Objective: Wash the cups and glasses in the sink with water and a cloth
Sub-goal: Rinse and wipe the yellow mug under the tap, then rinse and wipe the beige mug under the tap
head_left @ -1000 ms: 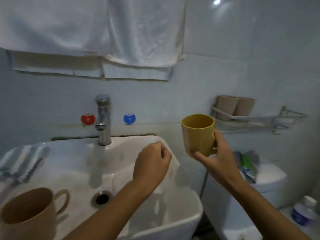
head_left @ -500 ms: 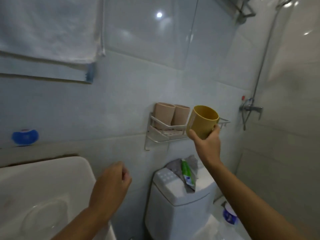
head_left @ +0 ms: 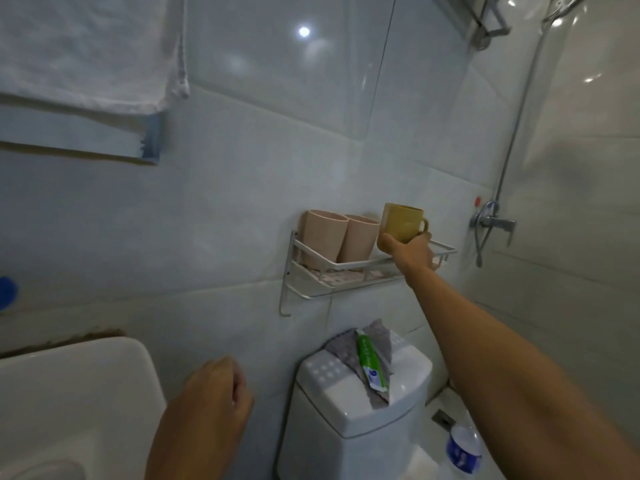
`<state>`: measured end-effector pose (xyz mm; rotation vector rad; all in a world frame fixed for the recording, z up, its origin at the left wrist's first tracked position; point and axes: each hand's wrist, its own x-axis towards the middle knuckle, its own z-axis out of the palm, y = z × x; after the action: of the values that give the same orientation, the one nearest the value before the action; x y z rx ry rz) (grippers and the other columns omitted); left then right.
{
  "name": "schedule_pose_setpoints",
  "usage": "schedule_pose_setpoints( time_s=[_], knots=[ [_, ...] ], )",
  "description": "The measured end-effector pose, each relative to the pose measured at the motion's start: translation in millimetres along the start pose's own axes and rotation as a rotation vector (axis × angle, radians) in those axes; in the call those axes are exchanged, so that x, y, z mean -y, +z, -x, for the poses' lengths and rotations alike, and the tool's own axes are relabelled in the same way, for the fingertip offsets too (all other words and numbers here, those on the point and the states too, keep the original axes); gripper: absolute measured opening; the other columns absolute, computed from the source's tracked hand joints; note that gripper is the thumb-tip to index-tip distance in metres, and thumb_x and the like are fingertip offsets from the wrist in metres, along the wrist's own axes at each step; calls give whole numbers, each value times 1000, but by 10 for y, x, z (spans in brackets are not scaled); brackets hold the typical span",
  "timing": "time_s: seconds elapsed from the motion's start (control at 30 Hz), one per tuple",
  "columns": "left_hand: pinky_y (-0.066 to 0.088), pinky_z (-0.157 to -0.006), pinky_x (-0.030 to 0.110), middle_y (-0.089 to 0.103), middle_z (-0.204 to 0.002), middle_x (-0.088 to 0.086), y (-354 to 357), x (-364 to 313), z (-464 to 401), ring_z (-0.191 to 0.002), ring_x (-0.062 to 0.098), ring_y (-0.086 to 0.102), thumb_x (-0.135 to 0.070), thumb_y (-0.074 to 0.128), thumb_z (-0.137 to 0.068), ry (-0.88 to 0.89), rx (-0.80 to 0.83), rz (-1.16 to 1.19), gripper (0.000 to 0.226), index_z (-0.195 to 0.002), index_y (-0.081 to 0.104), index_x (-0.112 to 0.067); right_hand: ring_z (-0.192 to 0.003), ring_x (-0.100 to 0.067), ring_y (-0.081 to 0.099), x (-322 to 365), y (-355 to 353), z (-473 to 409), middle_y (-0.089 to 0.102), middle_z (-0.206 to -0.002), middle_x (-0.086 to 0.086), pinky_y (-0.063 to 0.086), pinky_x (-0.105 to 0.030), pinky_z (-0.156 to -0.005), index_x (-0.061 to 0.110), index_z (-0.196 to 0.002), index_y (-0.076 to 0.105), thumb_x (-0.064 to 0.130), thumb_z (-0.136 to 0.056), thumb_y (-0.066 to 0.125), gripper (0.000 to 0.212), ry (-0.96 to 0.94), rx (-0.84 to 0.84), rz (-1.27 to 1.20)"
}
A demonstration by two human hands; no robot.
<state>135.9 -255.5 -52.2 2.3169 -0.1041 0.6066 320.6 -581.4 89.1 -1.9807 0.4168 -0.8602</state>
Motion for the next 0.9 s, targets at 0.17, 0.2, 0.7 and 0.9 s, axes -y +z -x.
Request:
schedule_pose_setpoints(
  time_s=[0.17, 0.2, 0.7, 0.9],
  knots=[
    [38, -62, 29, 50, -66, -2, -8, -24, -2, -67, 15, 45, -18, 69, -79, -11, 6, -8, 25, -66, 50, -26, -134, -40, 37, 73, 85, -135, 49, -138, -16, 33, -54, -111, 9, -145, 30, 47, -75, 81, 95, 53, 78, 116],
    [38, -63, 28, 52, -69, -2, -25, -38, 0, -68, 14, 46, -18, 69, -80, -15, 6, -3, 20, -68, 53, -25, -133, -39, 40, 66, 104, -154, 51, -137, -14, 35, -52, -110, 9, -144, 33, 46, -73, 83, 95, 67, 92, 132],
    [44, -68, 32, 56, -81, -6, -52, -48, 49, -82, 18, 58, -27, 61, -87, -3, -37, -18, 13, -77, 53, -24, -139, -40, 30, -67, 158, -63, 24, -155, -18, 30, -51, -114, 3, -145, 41, 46, -88, 65, 75, 162, 35, 167],
    [44, -74, 37, 63, -92, 2, -120, -95, 79, -88, 24, 61, -30, 53, -93, -25, -62, -30, 13, -87, 57, -19, -103, -31, 57, -58, 131, 1044, 58, -110, -12, 49, -50, -93, 14, -107, 60, 23, -93, 59, 17, -205, -318, -136]
  ],
)
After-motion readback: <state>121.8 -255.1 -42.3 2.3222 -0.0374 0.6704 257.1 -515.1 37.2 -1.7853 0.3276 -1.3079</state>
